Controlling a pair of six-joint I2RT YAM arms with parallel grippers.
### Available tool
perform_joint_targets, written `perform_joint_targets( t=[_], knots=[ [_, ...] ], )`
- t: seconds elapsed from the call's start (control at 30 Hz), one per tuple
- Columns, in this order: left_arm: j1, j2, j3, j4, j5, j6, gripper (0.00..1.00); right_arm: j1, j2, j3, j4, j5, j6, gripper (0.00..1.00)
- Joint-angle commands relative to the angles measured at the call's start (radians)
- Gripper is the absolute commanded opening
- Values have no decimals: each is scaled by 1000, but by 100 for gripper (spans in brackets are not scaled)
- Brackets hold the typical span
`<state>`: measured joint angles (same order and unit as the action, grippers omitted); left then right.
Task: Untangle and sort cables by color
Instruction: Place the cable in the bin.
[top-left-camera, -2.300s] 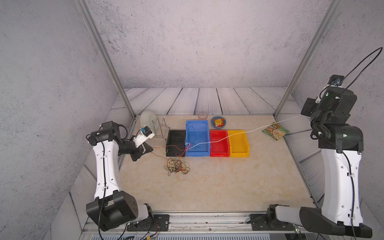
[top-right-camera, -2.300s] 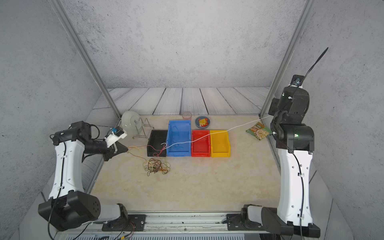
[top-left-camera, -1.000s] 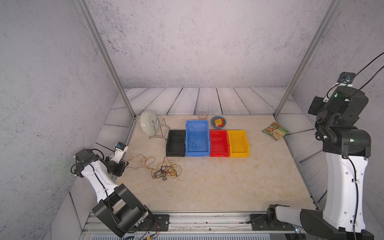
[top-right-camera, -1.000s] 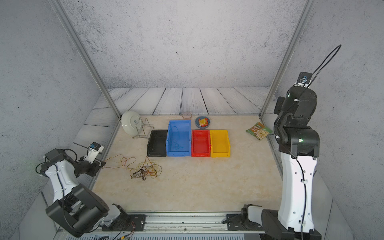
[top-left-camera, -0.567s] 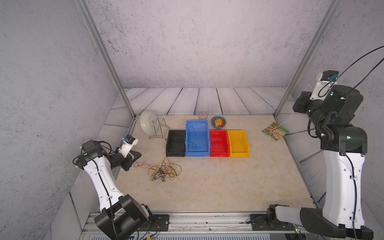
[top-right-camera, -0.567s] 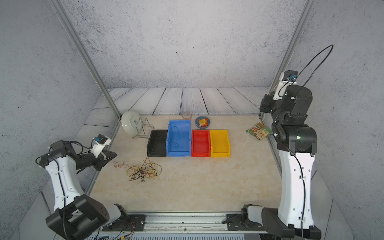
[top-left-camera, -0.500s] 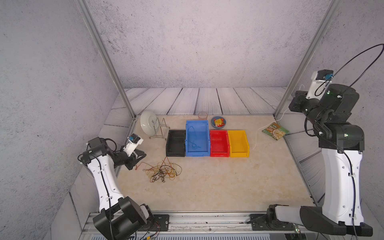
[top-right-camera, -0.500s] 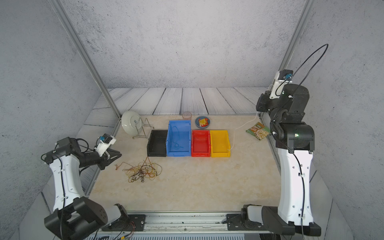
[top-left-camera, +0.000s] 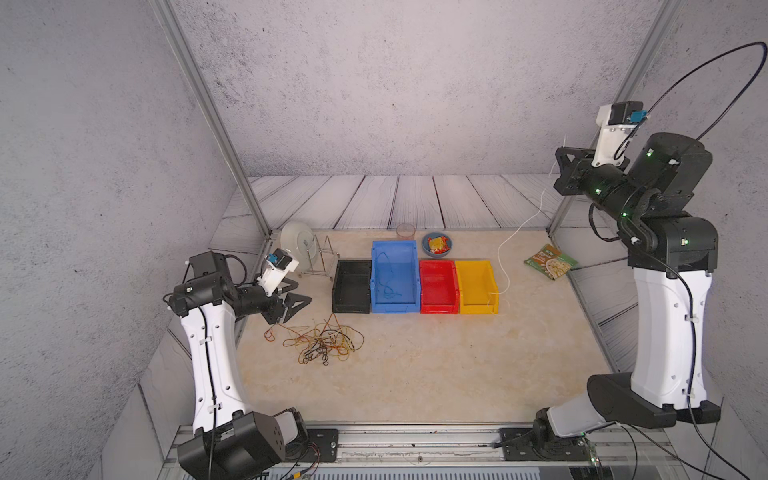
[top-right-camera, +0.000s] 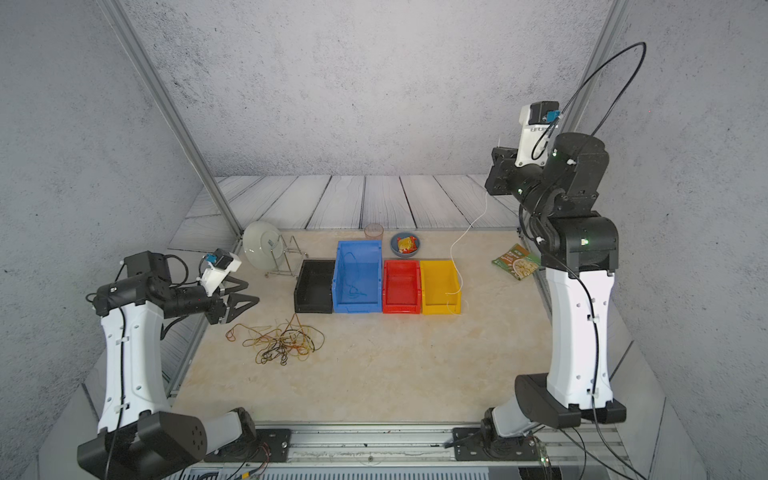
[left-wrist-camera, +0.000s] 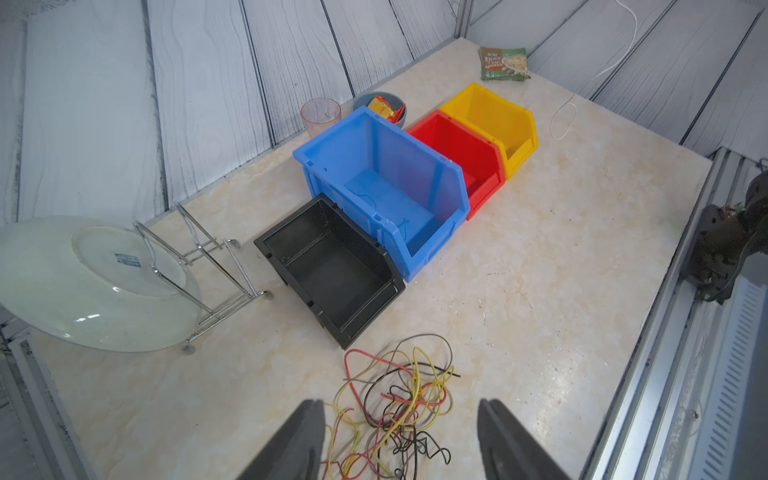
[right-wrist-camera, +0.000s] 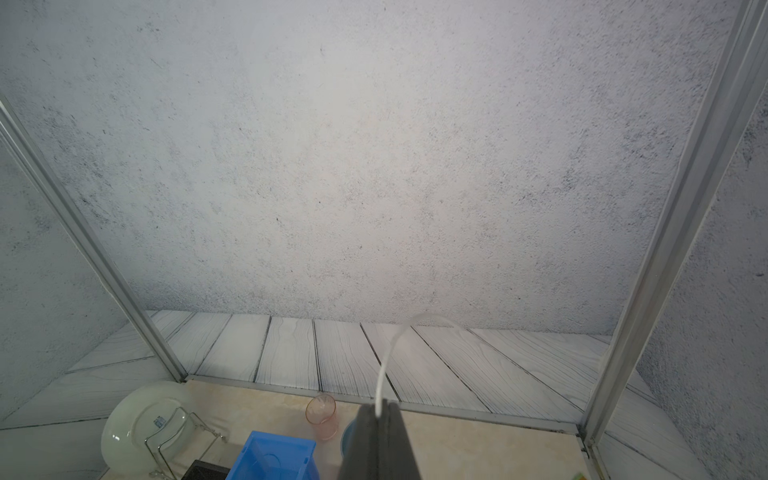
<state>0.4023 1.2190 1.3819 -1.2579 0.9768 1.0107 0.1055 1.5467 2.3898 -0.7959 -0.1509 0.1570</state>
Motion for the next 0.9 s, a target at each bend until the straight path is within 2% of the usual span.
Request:
perform_joint_targets(
  t=[0.0, 0.3, 0.57, 0.87],
  knots=[
    [-17, 9, -11, 36, 52, -102, 64, 1, 64, 72, 2, -32, 29, 0],
    [-40, 10, -117, 137, 33, -190, 65, 12, 136, 140, 27, -60, 65, 0],
    [-44, 17, -146, 168, 26, -234, 65, 21, 136, 131, 82, -181, 143, 0],
    [-50, 16, -168, 175, 26, -244, 64, 22, 161, 116, 95, -184, 143, 0]
  ],
)
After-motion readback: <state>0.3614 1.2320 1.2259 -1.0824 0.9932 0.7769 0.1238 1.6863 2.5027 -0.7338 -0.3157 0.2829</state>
